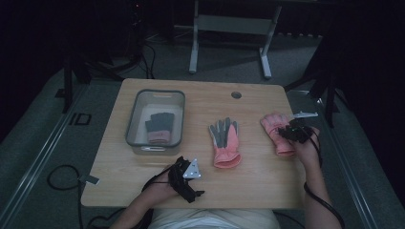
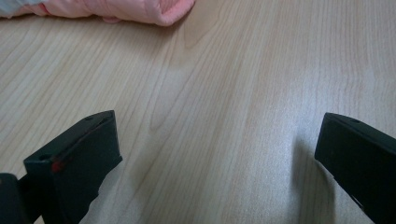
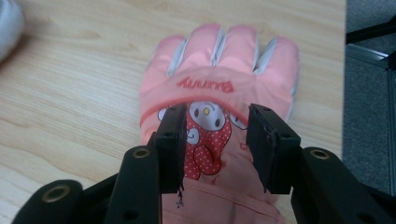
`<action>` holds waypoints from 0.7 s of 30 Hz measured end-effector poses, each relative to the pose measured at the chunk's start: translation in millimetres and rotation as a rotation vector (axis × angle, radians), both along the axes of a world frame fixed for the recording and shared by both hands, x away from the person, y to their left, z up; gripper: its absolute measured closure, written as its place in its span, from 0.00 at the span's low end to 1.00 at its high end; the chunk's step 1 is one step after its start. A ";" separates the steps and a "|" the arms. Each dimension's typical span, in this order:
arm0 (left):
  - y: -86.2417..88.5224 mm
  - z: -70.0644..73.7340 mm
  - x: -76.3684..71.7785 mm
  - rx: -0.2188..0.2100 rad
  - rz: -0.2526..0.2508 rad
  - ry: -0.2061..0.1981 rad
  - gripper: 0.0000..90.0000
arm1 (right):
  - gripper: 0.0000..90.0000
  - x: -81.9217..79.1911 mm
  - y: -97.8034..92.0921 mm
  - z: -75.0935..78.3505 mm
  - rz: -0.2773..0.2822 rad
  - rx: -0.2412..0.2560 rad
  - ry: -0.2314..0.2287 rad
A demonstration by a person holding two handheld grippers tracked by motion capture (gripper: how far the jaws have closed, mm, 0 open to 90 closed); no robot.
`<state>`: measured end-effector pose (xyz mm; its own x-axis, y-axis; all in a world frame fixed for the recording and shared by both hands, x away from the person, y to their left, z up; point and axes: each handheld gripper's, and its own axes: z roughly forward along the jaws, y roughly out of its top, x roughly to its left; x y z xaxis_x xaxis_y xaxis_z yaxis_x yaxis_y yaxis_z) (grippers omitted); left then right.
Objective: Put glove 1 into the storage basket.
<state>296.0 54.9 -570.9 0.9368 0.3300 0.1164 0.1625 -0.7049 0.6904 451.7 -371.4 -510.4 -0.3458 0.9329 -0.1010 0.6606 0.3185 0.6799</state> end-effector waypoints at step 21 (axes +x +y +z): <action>-0.1 -1.0 -0.1 0.001 -0.002 -0.011 0.00 | 0.98 7.5 5.5 -12.8 -0.043 0.011 0.044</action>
<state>295.9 54.8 -571.9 0.9362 0.3280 0.1266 0.1537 -0.7057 0.6916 459.2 -365.9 -523.3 -0.3090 0.9480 -0.0765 0.7028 0.2818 0.6531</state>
